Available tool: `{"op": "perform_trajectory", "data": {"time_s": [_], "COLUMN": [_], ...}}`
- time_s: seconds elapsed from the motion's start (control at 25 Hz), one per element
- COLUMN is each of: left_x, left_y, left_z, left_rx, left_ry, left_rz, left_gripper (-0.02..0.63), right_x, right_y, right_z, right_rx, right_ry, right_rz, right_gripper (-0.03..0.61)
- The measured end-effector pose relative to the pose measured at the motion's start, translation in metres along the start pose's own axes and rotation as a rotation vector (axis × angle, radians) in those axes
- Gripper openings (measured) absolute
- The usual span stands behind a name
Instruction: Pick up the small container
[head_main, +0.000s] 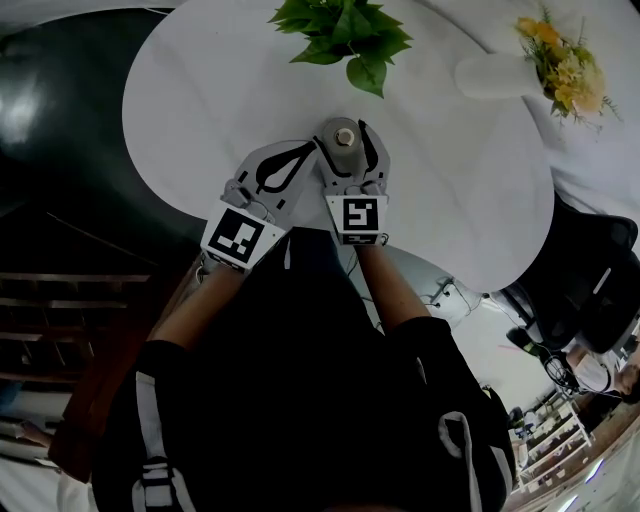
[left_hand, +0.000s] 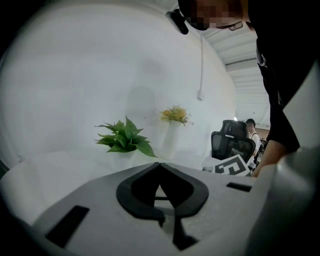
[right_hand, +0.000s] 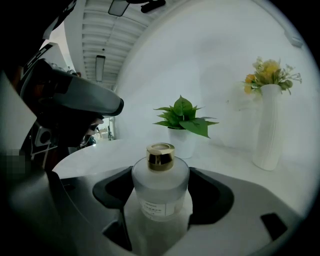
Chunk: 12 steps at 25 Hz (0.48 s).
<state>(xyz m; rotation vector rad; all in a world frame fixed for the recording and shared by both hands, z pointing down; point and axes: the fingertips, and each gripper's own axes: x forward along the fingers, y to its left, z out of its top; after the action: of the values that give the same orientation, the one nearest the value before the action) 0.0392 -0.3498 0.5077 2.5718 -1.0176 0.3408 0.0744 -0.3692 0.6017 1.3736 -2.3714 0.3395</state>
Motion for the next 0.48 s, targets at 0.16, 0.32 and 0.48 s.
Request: {"op": "perform_trajectory", "data": {"time_s": [0.16,0.32,0.48], "left_x": [0.0047,0.0034,0.0015], "left_y": [0.0008,0.0009,0.0011], "left_z": [0.0066,0.0054,0.0066], "left_rx": [0.065,0.07,0.056], "left_ry": [-0.014,-0.006,-0.001], "left_rz": [-0.017,-0.022,-0.022], "left_gripper": [0.006,0.006,0.006], "right_x": [0.0021,0.0012,-0.0042], "right_y": [0.0007,0.0013,-0.0016], "right_z": [0.0007,0.0012,0.009], "right_rx": [0.017,-0.003,0.003], "right_ry": [0.002,0.012,-0.021], "right_rz": [-0.008,0.0,-0.018], "right_gripper": [0.327,0.328,0.328]}}
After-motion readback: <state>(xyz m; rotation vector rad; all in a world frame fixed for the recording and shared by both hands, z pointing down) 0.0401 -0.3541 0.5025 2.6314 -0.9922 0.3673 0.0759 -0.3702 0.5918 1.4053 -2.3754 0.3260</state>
